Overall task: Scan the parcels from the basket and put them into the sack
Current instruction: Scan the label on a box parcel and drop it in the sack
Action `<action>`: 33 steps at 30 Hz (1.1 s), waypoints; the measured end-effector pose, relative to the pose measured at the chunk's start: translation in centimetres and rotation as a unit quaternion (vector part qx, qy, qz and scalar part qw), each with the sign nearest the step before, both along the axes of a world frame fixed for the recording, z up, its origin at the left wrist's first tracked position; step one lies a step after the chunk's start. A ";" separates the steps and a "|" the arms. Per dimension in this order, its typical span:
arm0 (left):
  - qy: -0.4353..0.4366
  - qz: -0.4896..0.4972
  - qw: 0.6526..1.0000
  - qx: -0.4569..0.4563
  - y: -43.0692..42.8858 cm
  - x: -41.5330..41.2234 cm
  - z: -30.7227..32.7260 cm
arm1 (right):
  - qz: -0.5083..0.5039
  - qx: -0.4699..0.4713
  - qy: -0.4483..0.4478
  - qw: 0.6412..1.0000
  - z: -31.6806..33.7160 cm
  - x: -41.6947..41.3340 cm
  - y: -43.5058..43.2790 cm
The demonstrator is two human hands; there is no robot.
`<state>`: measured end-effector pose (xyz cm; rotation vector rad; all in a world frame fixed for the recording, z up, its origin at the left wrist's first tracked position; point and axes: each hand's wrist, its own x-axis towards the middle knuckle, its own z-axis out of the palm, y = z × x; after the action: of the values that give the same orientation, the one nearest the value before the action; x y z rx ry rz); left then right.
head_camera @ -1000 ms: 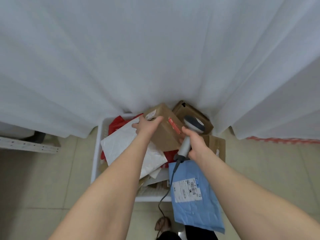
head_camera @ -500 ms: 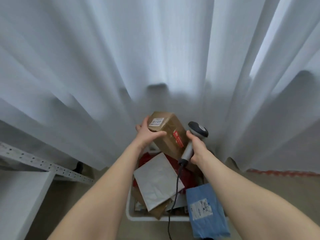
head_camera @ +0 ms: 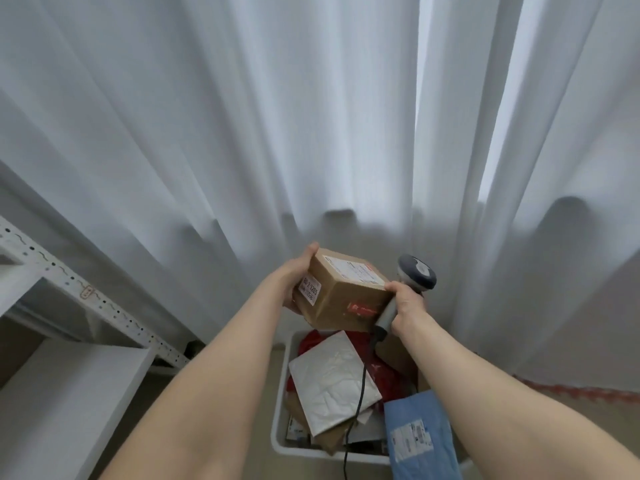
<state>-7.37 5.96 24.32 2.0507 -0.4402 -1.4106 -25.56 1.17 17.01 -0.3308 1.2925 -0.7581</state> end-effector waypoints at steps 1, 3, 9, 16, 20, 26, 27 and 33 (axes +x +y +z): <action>0.008 -0.009 1.000 0.021 0.6 0.0 0.4 | 0.001 -0.005 0.009 1.000 0.4 -0.4 0.2; 0.026 -0.025 0.998 0.052 2.0 -0.1 1.2 | 0.008 -0.019 0.021 1.000 1.2 -1.4 0.7; 0.075 -0.099 0.987 0.106 6.7 -1.5 2.5 | 0.047 -0.079 0.012 0.996 3.2 -3.6 2.4; 0.080 0.023 0.995 -0.058 10.2 -4.9 1.1 | 0.096 -0.102 -0.008 0.990 4.6 -4.9 4.7; 0.093 0.065 0.987 -0.116 11.5 -6.4 -0.6 | 0.161 -0.102 -0.023 0.981 4.8 -4.9 6.4; 0.118 0.187 0.957 -0.185 12.4 -5.6 -3.1 | 0.190 -0.160 0.040 0.968 5.3 -4.6 7.3; 0.116 0.196 0.956 -0.187 12.6 -5.4 -3.4 | 0.206 -0.154 0.031 0.966 5.6 -4.4 7.6; 0.121 0.194 0.957 -0.180 13.5 -4.7 -4.9 | 0.259 -0.123 0.003 0.958 7.7 -2.2 10.4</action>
<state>-12.10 19.46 19.37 1.5463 -0.1618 -1.2154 -27.74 11.57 24.76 -0.8366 1.0480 -0.4653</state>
